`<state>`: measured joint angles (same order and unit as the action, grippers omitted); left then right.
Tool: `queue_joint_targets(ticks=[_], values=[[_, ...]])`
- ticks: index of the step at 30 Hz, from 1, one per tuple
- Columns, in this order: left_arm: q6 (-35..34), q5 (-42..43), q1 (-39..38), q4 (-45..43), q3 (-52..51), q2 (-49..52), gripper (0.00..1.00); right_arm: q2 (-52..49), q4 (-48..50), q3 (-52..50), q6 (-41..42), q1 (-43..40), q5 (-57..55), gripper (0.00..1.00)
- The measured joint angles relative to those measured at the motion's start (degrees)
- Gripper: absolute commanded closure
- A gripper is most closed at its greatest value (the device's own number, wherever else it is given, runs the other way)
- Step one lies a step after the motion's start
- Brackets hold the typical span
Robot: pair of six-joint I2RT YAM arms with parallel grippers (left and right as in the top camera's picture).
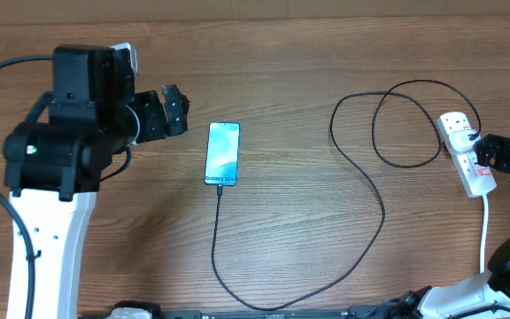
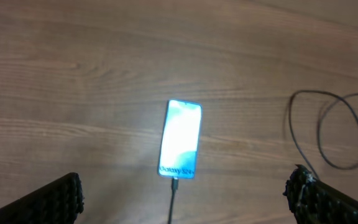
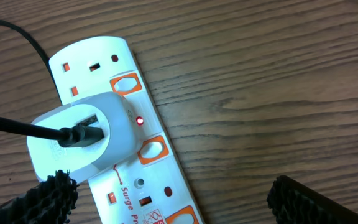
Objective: Plug charger to phone and switch on socket
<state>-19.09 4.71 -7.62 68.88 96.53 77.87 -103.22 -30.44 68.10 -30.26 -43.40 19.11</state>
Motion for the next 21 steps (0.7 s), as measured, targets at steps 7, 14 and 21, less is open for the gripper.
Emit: queue_joint_targets(ticks=[7, 14, 21], values=[[0.13, -1.11, -0.68, -12.15, -10.78, -0.11, 0.00, 0.00, 0.02, 0.00, 0.02, -0.02, -0.04, 0.00], [0.15, -1.11, -0.66, -23.98, -24.09, -0.09, 0.00, 0.00, 0.02, 0.00, 0.00, 0.00, -0.07, 0.00], [0.17, -1.14, -0.66, -36.89, -37.03, -0.15, 0.00, 0.00, 0.07, 0.00, -0.02, 0.00, -0.02, 0.00]])
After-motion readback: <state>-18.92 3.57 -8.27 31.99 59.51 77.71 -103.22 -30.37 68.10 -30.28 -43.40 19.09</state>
